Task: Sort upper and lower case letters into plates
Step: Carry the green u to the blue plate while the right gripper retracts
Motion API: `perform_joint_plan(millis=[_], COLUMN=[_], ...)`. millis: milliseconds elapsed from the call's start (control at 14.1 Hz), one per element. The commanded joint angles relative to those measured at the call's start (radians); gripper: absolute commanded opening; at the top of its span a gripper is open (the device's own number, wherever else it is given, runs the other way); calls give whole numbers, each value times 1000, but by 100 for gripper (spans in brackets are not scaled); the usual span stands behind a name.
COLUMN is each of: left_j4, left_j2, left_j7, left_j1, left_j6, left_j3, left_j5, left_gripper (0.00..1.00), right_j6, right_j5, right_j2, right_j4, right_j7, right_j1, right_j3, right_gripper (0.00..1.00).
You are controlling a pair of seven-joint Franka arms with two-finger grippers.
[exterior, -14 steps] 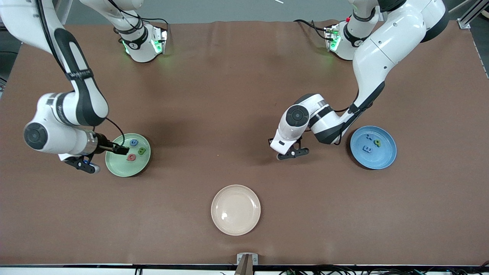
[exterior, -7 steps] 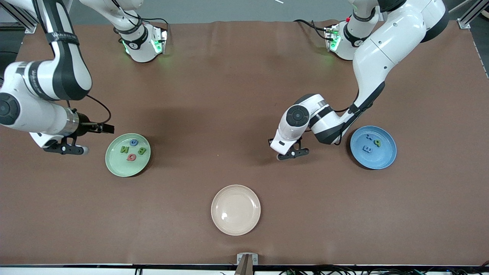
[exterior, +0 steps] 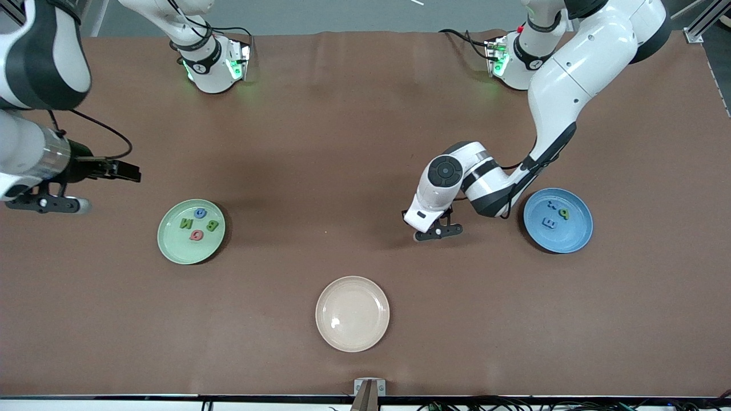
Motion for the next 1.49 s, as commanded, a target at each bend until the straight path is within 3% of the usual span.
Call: perform_joint_plan(millis=[0,639,780,1135,1419], left_j4=[10,-1,-3,-4,-10], left_j2=[4,4,4,2,2], left_j7=[-43,-66,-66,-69,-65], left_j1=[-17,-20,-20,-21,-20], left_j6=[13,13,13,7,7], left_j3=[10,10,10,10,10], left_j5=[17,18,18,18,18], left_gripper=[53,49,45,32,26], right_j6=[-58,-95,-89,-82,-79], right_j5=[-17,-8,-29,-14,-10], right_j2=[10,61,56,44,20], right_j4=[98,210,209,201,163], right_j7=[-9,6,15,17,-18], right_j1=[-5,-8,42,22,77], right_j3=[-3,0,0,-6,-86], right_gripper=[100,100,100,100,100])
